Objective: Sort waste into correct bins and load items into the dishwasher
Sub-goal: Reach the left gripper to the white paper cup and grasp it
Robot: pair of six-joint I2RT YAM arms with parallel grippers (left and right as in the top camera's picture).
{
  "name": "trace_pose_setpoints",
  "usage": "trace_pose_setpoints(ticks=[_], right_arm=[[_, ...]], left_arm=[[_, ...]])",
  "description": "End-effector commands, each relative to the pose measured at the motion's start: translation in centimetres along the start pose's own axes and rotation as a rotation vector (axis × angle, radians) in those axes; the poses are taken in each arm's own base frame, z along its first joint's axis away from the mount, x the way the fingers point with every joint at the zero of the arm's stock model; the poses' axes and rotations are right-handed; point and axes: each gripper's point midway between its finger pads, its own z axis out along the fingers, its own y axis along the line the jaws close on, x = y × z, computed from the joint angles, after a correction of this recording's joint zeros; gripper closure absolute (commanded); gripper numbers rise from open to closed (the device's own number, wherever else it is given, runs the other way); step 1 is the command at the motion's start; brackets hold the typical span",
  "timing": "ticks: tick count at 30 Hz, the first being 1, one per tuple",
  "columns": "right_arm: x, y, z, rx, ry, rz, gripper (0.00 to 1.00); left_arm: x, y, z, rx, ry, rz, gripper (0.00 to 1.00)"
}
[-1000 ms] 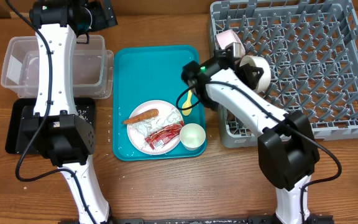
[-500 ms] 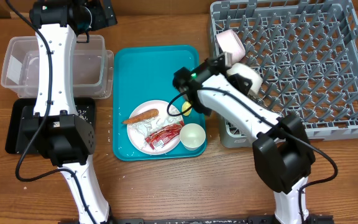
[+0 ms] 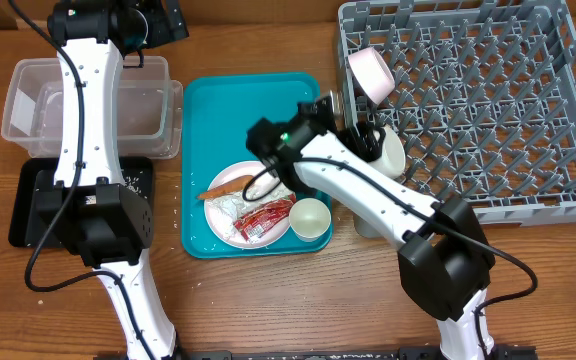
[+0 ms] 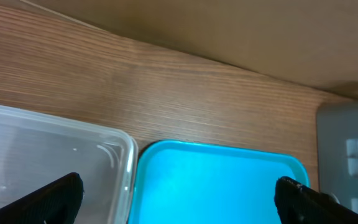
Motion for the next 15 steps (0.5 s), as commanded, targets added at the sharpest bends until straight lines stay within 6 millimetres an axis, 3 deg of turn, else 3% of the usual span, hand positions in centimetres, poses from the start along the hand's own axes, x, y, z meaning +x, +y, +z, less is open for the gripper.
trace_pose_setpoints(ticks=[1, 2, 6, 8, 15], right_arm=[[-4.0, -3.7, -2.5, -0.048, -0.074, 0.179, 0.08], [-4.9, -4.7, -3.2, -0.067, -0.090, 0.226, 0.00], [-7.2, -7.3, -5.8, -0.242, -0.095, 0.383, 0.00], [-8.0, -8.9, -7.2, -0.376, -0.081, 0.452, 0.00], [-6.7, -12.8, -7.0, -0.467, -0.015, 0.530, 0.00]], left_arm=[[1.0, -2.5, -0.9, 0.105, 0.040, 0.076, 0.00], [1.2, -2.7, -1.5, 0.112, 0.050, 0.078, 0.00], [2.0, -3.0, -5.6, 0.109, 0.075, 0.114, 0.00], [2.7, -3.5, -9.3, 0.111, 0.076, 0.161, 0.04], [5.5, -4.6, -17.2, 0.077, 0.082, 0.233, 0.05]])
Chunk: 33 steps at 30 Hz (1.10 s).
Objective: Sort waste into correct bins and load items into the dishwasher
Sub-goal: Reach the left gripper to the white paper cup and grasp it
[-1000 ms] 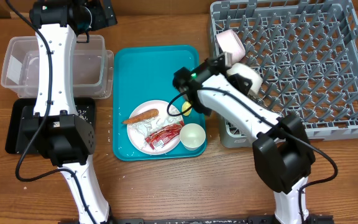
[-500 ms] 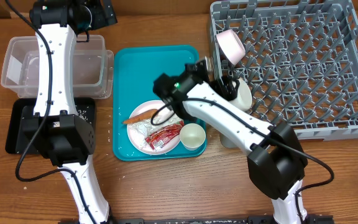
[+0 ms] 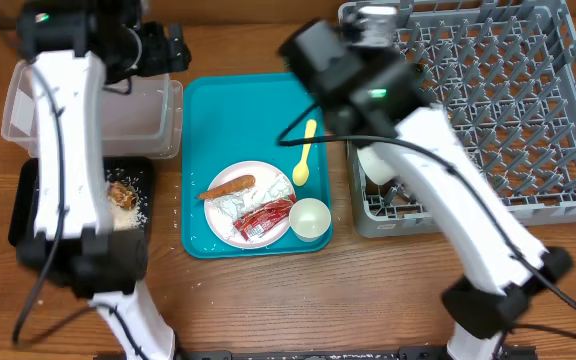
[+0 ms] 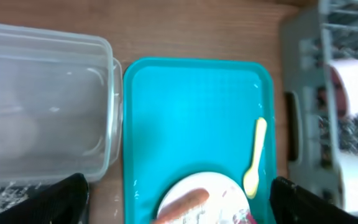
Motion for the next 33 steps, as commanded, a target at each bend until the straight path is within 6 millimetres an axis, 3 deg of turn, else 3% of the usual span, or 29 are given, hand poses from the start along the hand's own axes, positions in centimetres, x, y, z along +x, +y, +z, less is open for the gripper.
trace_pose_setpoints(ticks=[1, 6, 10, 14, 16, 21, 25, 33], right_arm=[[0.0, -1.7, -1.1, -0.073, 0.058, 0.043, 0.00], [0.6, -3.2, -1.1, -0.109, 0.128, 0.080, 0.00], [1.3, -3.9, -1.7, -0.163, 0.186, 0.073, 0.00], [2.4, -4.1, -2.4, -0.225, 0.251, 0.022, 0.00], [2.8, -4.4, -2.8, -0.264, 0.270, -0.011, 0.00], [1.9, -6.3, -2.9, -0.276, 0.253, 0.005, 0.00], [1.0, -8.3, -1.8, -0.239, 0.243, 0.056, 0.00], [0.5, -10.8, -0.5, -0.189, 0.250, 0.119, 0.00]], left_arm=[[1.3, -2.8, -6.1, 0.000, -0.072, 0.113, 0.05], [6.3, -4.9, -6.8, -0.007, 0.088, 0.170, 0.10], [8.4, -6.4, -5.0, -0.064, 0.170, 0.255, 0.10], [10.5, -7.7, -2.5, -0.076, 0.260, 0.315, 0.10], [12.1, -8.8, -0.2, -0.038, 0.317, 0.334, 0.11], [16.0, -12.0, 4.9, 0.150, 0.412, 0.448, 0.18], [18.8, -13.5, 8.8, 0.189, 0.432, 0.516, 0.22], [23.4, -15.5, 11.7, 0.182, 0.468, 0.659, 0.27]])
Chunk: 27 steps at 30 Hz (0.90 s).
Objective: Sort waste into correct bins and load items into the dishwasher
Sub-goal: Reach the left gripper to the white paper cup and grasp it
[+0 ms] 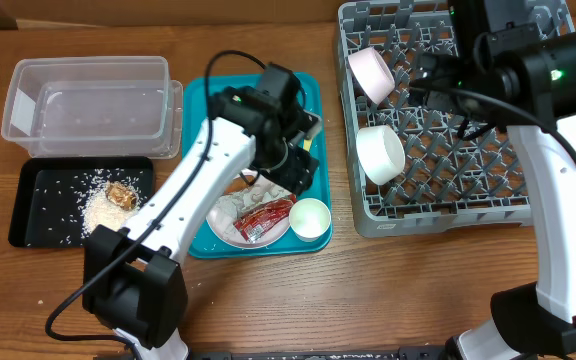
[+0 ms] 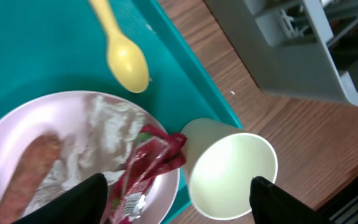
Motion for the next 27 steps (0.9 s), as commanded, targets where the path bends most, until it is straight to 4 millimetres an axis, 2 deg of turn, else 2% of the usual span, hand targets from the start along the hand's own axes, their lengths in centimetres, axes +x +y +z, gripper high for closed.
trace_pose_setpoints(ticks=[1, 5, 13, 18, 19, 20, 22, 27], right_arm=[[-0.4, -0.4, -1.1, -0.019, -0.030, -0.004, 0.00], [-0.4, -0.4, -1.1, -0.019, -0.029, -0.004, 0.00], [-0.3, -0.5, -1.1, -0.017, -0.025, -0.005, 0.01], [-0.2, -0.5, -1.1, -0.017, -0.024, -0.005, 0.01], [-0.2, -0.5, -1.1, -0.017, -0.024, -0.005, 0.01], [-0.2, -0.5, -1.1, -0.017, -0.024, -0.005, 0.01], [-0.2, -0.5, -1.1, -0.017, -0.024, -0.005, 0.01], [-0.4, -0.4, -1.1, -0.020, -0.031, -0.003, 0.01]], left_arm=[[1.0, -0.8, 1.4, -0.042, 0.042, 0.090, 0.28], [1.9, -0.3, 2.6, -0.118, 0.074, 0.109, 0.31], [4.1, 0.0, 4.5, -0.111, 0.135, 0.112, 0.34], [4.1, 0.2, 6.0, -0.112, 0.112, 0.116, 0.53], [3.9, 0.3, 6.2, -0.113, 0.098, 0.116, 0.72], [3.7, 0.3, 6.2, -0.113, 0.090, 0.108, 0.82], [3.2, 0.2, 6.2, -0.115, 0.070, 0.099, 0.95], [1.8, -0.2, 5.7, -0.094, 0.022, 0.084, 0.96]])
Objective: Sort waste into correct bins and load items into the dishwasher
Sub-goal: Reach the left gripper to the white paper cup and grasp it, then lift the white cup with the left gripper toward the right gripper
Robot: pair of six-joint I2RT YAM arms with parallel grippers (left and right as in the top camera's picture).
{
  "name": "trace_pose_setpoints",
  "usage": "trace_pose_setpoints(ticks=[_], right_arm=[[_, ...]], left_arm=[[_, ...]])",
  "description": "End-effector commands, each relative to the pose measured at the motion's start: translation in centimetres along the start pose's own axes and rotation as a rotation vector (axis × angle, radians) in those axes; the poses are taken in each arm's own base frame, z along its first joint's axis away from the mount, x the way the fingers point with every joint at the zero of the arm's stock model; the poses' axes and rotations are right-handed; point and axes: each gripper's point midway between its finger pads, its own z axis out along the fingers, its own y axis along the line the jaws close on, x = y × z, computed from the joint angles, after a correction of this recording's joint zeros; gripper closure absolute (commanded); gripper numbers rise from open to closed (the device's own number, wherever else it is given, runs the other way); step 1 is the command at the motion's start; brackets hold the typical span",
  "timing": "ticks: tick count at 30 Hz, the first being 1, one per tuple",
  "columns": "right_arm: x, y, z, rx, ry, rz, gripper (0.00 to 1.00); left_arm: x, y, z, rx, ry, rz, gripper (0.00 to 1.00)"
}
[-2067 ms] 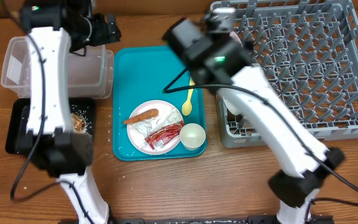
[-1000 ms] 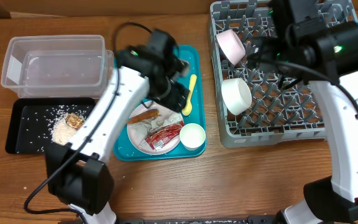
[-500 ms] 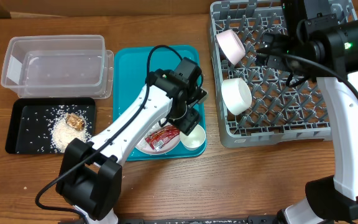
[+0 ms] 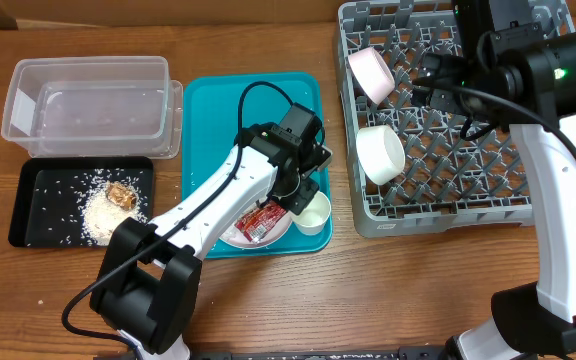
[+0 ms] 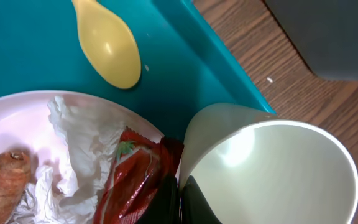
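A white paper cup (image 5: pixel 272 174) stands on the teal tray (image 4: pixel 218 120) at its front right corner. My left gripper (image 5: pixel 179 200) is shut on the cup's near rim, one finger inside and one outside; from above the left gripper (image 4: pixel 303 197) sits right over it. Beside the cup a pink plate (image 5: pixel 17 124) holds a red wrapper (image 5: pixel 135 180), a crumpled napkin (image 5: pixel 67 149) and a sausage. A yellow spoon (image 5: pixel 107 43) lies on the tray behind the plate. My right gripper (image 4: pixel 438 85) hangs over the grey dish rack (image 4: pixel 528 130); its jaws do not show.
The rack holds a pink bowl (image 4: pixel 371 72) and a white bowl (image 4: pixel 380 152) on its left side. A clear plastic container (image 4: pixel 88 105) stands at the back left, with a black tray (image 4: pixel 38 190) of rice and food scraps in front of it.
My left gripper was open above the cup and plate. It is now lower and shut on the cup's rim. The right arm has hardly moved.
First the right arm reached over the tray while my left gripper hung open at the back by the clear container. Then the right arm was over the rack. Later my left gripper hung open over the plate and cup, and now it grips the cup's rim.
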Motion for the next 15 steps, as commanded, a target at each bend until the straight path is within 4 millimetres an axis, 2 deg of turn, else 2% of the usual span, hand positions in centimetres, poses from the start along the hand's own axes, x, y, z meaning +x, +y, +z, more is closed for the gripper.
trace_pose_setpoints(ticks=[1, 6, 10, 14, 15], right_arm=[[-0.5, -0.1, -1.2, -0.024, -0.038, -0.007, 0.01], [-0.4, -0.1, -1.2, -0.024, -0.034, -0.008, 0.01], [0.1, 1.1, -1.2, -0.092, -0.007, -0.069, 0.01], [0.2, 3.6, -1.6, -0.234, 0.005, -0.122, 0.01], [0.1, 5.4, -2.2, -0.338, 0.003, -0.162, 0.01]], left_arm=[[-0.9, -0.6, -0.6, 0.031, -0.027, -0.012, 0.96], [-2.2, -1.8, -3.6, 0.124, -0.046, -0.024, 0.96], [-2.9, -1.3, -7.9, 0.183, -0.057, -0.046, 0.96], [-4.2, 0.1, -11.8, 0.281, -0.141, -0.094, 0.96], [-5.1, 1.6, -13.7, 0.355, -0.217, -0.126, 0.96]])
